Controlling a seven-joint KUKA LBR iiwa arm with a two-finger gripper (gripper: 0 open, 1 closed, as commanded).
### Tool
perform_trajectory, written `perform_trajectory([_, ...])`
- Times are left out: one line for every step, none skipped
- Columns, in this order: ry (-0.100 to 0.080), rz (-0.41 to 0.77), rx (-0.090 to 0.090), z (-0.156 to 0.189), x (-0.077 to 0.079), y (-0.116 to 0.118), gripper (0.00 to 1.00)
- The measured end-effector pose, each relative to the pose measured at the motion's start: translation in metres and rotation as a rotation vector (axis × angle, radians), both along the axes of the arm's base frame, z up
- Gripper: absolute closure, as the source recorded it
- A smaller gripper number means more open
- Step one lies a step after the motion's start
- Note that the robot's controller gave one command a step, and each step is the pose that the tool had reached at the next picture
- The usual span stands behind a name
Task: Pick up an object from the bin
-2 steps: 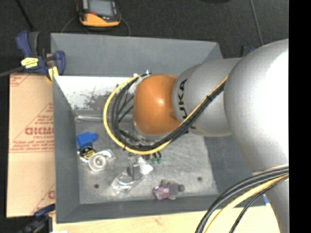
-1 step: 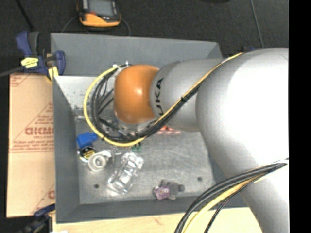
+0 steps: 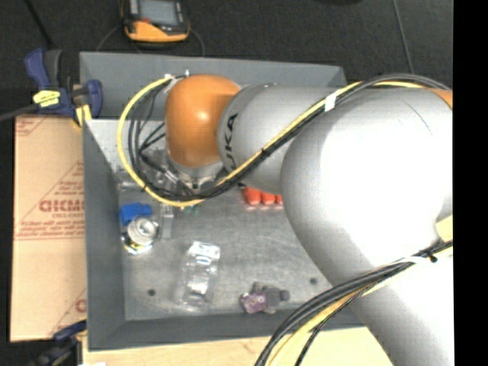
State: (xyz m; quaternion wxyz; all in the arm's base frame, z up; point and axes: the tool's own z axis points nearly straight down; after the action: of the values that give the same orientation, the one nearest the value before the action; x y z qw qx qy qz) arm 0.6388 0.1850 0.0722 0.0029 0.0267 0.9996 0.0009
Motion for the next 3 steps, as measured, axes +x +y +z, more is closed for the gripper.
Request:
perform_trajectory([0.000,0.449,-0.003,-0.0001,-0.0267,0.0344,0.00])
perform_trajectory([0.000,0.444,-0.003,0.0003,-0.0263,0.0334,1.00])
perform_trajectory([0.003,0.359,-0.014,0.0007,-0.0246,0.0404,1.00])
